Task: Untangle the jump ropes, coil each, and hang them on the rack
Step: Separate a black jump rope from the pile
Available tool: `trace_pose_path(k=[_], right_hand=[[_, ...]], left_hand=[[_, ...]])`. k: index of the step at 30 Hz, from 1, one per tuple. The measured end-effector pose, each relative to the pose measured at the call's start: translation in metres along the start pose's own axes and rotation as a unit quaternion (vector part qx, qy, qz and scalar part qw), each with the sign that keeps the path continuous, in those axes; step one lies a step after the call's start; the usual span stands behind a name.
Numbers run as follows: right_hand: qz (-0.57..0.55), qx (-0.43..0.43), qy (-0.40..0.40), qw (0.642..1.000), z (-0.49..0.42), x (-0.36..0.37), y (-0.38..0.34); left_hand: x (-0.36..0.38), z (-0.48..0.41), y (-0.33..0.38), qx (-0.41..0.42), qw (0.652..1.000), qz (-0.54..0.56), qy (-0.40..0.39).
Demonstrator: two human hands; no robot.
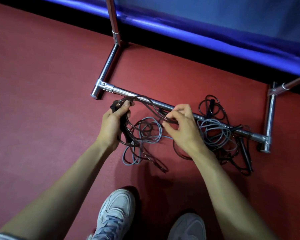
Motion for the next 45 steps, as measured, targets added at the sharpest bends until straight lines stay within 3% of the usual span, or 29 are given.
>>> trace_pose_path(k=[5,8,11,13,14,18,21,23,28,33,37,39,42,43,45], right_hand=[[0.087,0.082,0.096,0.988,0.0,-0.013,0.021],[0.135,0.147,0.029,0.979,0.003,-0.009,0.046],[-0.065,0.251,-0.012,0.966,0.01,0.001,0.051],[-0.174,0.258,-0.022,0.95,0.008,0.006,0.034],[-0.225,0.265,-0.022,0.937,0.006,0.008,0.022],[-0.333,0.272,0.0,0.903,-0.011,0.015,-0.011],[-0.261,0.239,0.0,0.935,-0.017,0.018,-0.021],[-0.262,0.251,-0.032,0.931,-0.015,0.022,-0.023],[-0.339,0.298,-0.15,0.88,-0.008,0.03,-0.029],[-0.386,0.31,-0.166,0.853,-0.005,0.032,-0.028],[-0.405,0.268,-0.18,0.856,-0.009,0.025,-0.037],[-0.377,0.25,-0.145,0.88,-0.013,0.02,-0.03],[-0.156,0.156,-0.138,0.965,-0.011,0.014,-0.002],[-0.061,0.117,-0.176,0.976,-0.004,0.017,0.008],[0.087,0.083,-0.24,0.963,0.015,0.021,0.032]], left_hand=[[-0.008,-0.004,0.009,0.005,0.995,0.072,0.075],[-0.02,-0.008,0.008,-0.005,0.984,0.114,0.14],[-0.031,-0.006,0.011,0.117,0.972,-0.127,0.161],[-0.021,0.0,0.009,0.229,0.905,-0.348,0.088],[-0.012,0.006,0.006,0.26,0.874,-0.407,0.044],[0.016,0.025,-0.005,0.106,0.942,-0.288,-0.134],[0.029,0.038,-0.008,0.033,0.943,-0.226,-0.241],[0.032,0.042,-0.011,0.016,0.935,-0.234,-0.266],[0.026,0.031,-0.029,0.054,0.906,-0.373,-0.192],[0.034,0.041,-0.024,0.074,0.93,-0.325,-0.157],[0.034,0.035,-0.024,0.074,0.959,-0.257,-0.095],[0.032,0.031,-0.019,0.07,0.975,-0.203,-0.06],[0.026,0.027,-0.008,0.059,0.983,-0.168,-0.038],[0.022,0.026,-0.005,0.052,0.986,-0.156,-0.025],[0.01,0.019,-0.002,0.042,0.991,-0.123,0.026]])
Point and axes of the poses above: each hand's wrist, its own z-axis away from the middle knuckle, its own x-axis out of the palm, y = z × x, the point moved 6 cm from there along -z, towards the middle knuckle, and after that the axes turned 8 degrees about y, right-handed, at the moved point
